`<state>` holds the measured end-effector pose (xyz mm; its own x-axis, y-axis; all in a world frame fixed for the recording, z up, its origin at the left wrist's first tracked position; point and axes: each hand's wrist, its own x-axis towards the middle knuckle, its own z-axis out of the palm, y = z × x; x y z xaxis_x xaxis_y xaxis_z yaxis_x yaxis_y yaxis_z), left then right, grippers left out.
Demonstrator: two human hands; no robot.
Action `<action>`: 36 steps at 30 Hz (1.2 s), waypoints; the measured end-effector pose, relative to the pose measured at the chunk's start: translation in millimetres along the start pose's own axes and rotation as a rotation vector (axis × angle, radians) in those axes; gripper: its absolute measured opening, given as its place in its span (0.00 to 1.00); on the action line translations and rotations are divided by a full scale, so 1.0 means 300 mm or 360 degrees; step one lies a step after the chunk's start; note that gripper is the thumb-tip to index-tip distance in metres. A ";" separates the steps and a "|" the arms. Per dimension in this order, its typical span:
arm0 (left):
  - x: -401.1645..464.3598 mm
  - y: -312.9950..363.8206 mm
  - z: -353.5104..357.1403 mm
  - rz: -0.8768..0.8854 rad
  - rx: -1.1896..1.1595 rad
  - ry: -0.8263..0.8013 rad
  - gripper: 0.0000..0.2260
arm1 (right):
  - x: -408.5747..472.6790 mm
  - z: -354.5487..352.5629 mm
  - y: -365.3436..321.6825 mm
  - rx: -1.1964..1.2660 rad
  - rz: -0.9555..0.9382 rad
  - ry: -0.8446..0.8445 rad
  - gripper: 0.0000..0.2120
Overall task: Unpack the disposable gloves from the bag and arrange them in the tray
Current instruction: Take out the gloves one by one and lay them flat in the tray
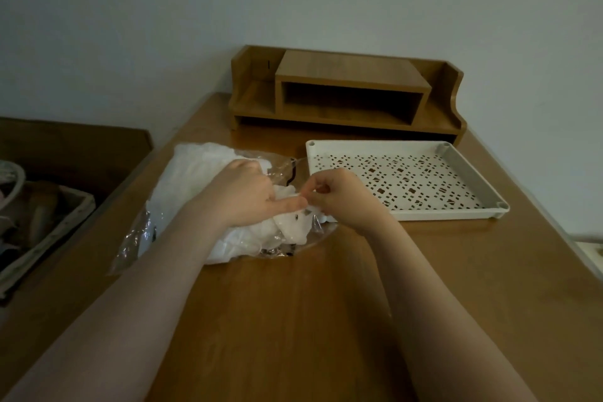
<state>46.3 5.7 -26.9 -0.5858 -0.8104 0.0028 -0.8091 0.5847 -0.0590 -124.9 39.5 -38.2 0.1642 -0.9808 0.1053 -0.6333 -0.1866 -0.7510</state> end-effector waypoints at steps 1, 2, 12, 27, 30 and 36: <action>-0.003 0.006 0.002 -0.0044 0.0033 0.0048 0.34 | -0.001 0.000 0.000 -0.0004 -0.0007 0.0048 0.06; -0.009 0.010 0.006 -0.0087 0.0067 0.0087 0.33 | -0.002 -0.001 0.000 -0.0059 -0.0024 0.0100 0.07; -0.030 0.046 0.029 -0.0263 -0.0272 0.0712 0.12 | -0.025 0.001 -0.012 0.0658 0.0032 0.0233 0.16; -0.038 0.086 0.059 -0.0210 0.0239 0.0448 0.24 | 0.014 -0.033 -0.004 0.1047 0.0403 0.0575 0.15; -0.029 0.111 0.047 -0.0465 0.0348 0.0318 0.33 | -0.003 -0.061 -0.006 0.1262 0.0488 0.0576 0.18; -0.047 0.074 0.052 -0.0667 0.0478 -0.0056 0.17 | -0.066 -0.199 0.037 0.1995 0.0155 0.0484 0.10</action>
<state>37.3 29.7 -44.0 -0.2083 -0.9766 0.0543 -0.9220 0.1775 -0.3442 -180.3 53.5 -9.8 -0.1248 -0.9916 0.0346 0.5309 -0.0962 -0.8420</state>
